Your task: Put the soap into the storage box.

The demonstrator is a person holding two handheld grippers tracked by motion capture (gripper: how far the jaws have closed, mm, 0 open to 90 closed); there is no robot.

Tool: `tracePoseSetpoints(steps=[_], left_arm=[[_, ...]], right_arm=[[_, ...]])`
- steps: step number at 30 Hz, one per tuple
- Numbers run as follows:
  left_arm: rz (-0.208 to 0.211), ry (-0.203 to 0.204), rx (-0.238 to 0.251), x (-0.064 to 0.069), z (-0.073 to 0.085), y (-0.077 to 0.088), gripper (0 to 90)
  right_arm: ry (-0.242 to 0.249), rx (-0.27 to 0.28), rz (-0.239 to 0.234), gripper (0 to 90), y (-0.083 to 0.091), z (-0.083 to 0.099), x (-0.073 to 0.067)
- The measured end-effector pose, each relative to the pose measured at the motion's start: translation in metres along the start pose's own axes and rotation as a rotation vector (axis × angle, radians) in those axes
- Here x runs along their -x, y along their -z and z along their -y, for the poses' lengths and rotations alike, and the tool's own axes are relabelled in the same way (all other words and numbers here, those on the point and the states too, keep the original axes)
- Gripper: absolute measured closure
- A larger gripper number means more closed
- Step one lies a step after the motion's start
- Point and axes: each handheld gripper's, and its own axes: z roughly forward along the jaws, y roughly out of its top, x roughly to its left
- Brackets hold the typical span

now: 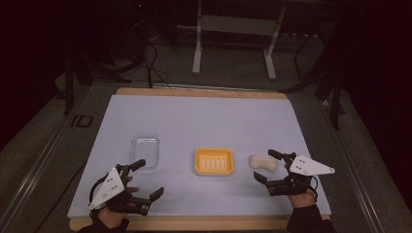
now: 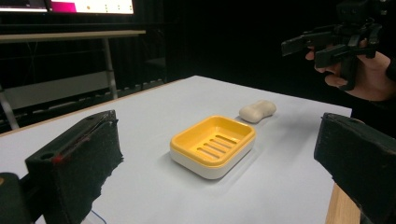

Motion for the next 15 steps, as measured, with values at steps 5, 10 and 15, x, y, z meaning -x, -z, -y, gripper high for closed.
tracePoseSetpoints(steps=[5,10,15], left_arm=[[0.002,-0.004,-0.008,-0.0001,0.0003,-0.0001,0.8],[0.003,-0.005,-0.006,0.0003,0.0004,0.0000,0.8],[0.004,-0.011,-0.015,0.0004,0.0008,-0.0011,0.8]], right_arm=[[-0.004,0.014,-0.052,9.6,-0.0028,0.0003,0.0015],[-0.004,0.030,-0.072,9.6,-0.0033,0.0011,0.0041],[0.014,0.032,-0.143,9.7,-0.0043,0.0001,0.0063]])
